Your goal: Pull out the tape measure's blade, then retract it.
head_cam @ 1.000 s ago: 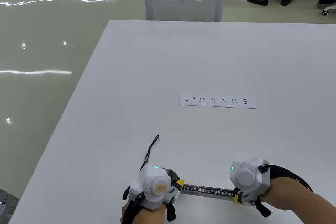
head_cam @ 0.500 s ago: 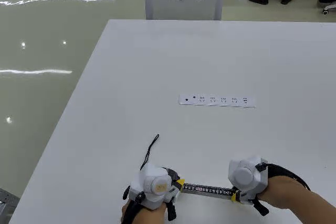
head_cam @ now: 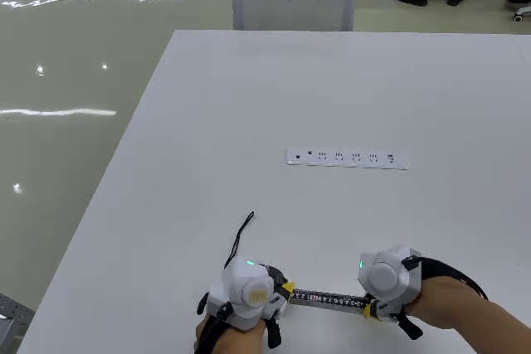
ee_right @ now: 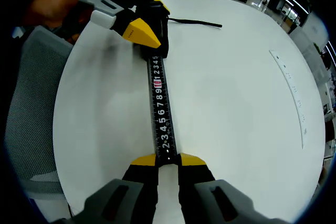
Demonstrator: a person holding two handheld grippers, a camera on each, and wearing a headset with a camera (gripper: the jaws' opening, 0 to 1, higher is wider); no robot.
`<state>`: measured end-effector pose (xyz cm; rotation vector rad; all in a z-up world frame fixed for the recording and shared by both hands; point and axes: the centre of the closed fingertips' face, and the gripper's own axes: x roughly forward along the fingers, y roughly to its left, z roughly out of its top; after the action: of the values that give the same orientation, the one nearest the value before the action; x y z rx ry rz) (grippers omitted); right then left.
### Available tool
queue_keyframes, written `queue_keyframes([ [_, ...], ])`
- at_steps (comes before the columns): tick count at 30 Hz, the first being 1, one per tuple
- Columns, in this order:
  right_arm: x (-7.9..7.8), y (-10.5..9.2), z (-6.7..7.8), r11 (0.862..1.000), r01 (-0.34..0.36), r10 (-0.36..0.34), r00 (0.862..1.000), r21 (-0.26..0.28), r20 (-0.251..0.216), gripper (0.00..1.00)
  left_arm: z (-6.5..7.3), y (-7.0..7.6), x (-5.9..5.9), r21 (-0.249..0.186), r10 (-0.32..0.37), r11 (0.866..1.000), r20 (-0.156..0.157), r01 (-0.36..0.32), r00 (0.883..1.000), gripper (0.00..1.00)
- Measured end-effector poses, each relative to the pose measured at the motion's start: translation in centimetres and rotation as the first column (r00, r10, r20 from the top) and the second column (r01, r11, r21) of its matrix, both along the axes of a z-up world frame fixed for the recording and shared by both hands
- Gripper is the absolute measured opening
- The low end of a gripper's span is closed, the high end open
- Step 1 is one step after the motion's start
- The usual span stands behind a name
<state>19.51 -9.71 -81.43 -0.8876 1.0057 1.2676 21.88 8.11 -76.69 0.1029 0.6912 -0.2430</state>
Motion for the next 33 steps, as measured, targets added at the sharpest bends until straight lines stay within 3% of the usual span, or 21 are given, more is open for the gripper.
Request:
queue_keyframes([
  [17, 0.2, 0.7, 0.1, 1.000, -0.008, 0.008, 1.000, 0.012, 0.005, 0.13, -1.2, 0.3, 0.5, -0.001, -0.001, 1.000, 0.000, 0.001, 1.000, 0.59],
  [33, 0.0, 1.4, 0.3, 1.000, -0.008, 0.008, 1.000, 0.028, 0.013, 0.13, -1.1, 0.3, 0.4, 0.000, -0.001, 1.000, 0.000, 0.001, 1.000, 0.59],
])
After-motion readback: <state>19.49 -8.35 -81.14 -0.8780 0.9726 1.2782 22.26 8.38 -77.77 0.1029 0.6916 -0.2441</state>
